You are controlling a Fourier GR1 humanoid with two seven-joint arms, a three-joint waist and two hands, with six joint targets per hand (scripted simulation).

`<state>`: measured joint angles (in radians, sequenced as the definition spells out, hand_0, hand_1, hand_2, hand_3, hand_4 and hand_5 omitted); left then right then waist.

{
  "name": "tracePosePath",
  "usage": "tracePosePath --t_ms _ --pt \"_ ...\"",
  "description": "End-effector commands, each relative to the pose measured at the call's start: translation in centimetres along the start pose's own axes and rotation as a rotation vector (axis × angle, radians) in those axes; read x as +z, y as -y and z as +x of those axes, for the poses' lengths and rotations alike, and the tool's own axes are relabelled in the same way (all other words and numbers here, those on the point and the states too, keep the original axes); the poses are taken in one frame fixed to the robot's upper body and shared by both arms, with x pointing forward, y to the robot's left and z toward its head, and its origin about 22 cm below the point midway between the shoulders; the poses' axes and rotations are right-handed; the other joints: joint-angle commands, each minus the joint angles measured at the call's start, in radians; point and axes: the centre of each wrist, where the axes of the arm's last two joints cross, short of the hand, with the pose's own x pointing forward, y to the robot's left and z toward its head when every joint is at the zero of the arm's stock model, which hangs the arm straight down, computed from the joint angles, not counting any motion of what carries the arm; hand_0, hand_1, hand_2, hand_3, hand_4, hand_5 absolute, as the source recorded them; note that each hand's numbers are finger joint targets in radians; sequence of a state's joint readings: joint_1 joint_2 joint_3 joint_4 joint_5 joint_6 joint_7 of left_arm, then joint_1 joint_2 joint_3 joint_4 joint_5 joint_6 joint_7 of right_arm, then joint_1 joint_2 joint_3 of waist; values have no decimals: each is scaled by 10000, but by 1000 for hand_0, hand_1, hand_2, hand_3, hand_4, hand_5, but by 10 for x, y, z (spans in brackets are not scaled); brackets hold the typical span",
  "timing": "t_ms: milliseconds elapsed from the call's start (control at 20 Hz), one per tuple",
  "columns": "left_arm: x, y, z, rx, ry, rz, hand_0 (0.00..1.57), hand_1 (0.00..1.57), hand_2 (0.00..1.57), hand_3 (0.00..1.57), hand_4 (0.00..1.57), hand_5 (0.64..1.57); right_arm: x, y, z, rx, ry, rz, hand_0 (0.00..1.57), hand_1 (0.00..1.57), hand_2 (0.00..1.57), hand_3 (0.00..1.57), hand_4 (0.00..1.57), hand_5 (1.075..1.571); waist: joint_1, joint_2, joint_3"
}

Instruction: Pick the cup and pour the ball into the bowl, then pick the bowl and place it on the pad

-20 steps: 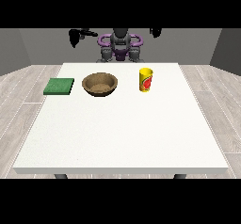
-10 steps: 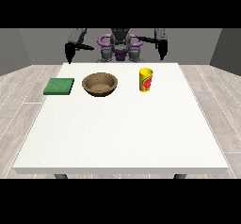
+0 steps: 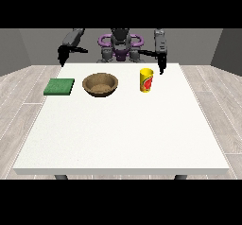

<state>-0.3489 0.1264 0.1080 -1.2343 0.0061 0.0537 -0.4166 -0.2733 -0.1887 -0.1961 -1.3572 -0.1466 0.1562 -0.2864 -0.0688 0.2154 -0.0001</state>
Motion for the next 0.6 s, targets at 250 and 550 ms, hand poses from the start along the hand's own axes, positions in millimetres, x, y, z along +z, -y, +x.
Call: tracePosePath --t_ms 250,550 --pt "-9 13 -29 -286 765 862 0 0 0 0 0 1276 -8 41 2 -207 854 195 0 0 0 0 0 1559 -517 1096 0" --pt "-2 18 -50 -29 -43 236 0 0 0 0 0 1245 7 53 -23 -208 -153 -352 0 0 0 0 0 1558 -38 210 2"
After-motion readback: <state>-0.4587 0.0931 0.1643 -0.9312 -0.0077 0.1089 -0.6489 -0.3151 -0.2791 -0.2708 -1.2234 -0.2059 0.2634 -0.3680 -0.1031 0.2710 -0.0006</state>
